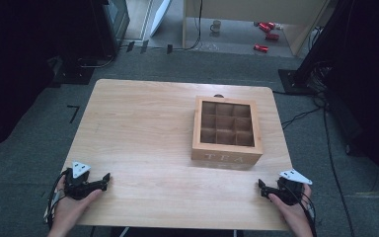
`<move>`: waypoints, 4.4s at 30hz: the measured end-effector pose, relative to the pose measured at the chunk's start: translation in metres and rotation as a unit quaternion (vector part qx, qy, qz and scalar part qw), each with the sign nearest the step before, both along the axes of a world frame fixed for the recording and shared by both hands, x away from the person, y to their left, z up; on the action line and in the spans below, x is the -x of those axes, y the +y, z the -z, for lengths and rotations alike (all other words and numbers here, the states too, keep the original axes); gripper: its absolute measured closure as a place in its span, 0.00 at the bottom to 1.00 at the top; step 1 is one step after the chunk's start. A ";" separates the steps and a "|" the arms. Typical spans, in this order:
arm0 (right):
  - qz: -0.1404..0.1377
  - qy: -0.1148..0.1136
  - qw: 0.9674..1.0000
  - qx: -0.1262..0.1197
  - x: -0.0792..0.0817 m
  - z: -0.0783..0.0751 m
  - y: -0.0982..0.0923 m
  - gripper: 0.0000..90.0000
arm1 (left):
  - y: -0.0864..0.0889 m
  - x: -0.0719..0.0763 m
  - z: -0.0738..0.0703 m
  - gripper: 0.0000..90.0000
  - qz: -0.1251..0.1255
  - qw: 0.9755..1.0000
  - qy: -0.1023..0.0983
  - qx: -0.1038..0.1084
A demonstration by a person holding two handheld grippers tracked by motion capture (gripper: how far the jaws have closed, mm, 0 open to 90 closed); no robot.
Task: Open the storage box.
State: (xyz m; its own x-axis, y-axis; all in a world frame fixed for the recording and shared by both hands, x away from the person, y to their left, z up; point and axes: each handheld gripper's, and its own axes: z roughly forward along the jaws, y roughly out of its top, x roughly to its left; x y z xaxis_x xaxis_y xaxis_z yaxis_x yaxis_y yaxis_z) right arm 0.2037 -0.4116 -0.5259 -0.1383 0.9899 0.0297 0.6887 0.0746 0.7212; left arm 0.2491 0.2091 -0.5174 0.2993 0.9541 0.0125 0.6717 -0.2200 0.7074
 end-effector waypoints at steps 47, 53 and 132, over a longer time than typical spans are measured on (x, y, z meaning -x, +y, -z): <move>0.008 -0.008 1.000 -0.012 -0.001 -0.008 0.002 0.07 | -0.232 -0.046 -0.049 0.17 0.189 0.979 -0.033 0.071; 0.007 -0.018 1.000 -0.020 -0.002 -0.015 0.004 0.07 | -0.242 -0.048 -0.050 0.17 0.197 0.977 -0.035 0.080; -0.016 -0.159 0.987 -0.007 -0.056 -0.062 0.042 0.48 | -0.268 -0.061 -0.074 0.69 0.218 0.970 -0.066 0.088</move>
State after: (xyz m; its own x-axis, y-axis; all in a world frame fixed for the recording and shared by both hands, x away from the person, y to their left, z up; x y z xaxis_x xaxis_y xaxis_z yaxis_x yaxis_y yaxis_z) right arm 0.2598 -0.3695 -0.4636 -0.1740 0.9847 -0.0060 0.4253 0.0806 0.9015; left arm 0.3104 -0.0588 -0.4432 0.6823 0.7275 -0.0730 0.4423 -0.3312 0.8335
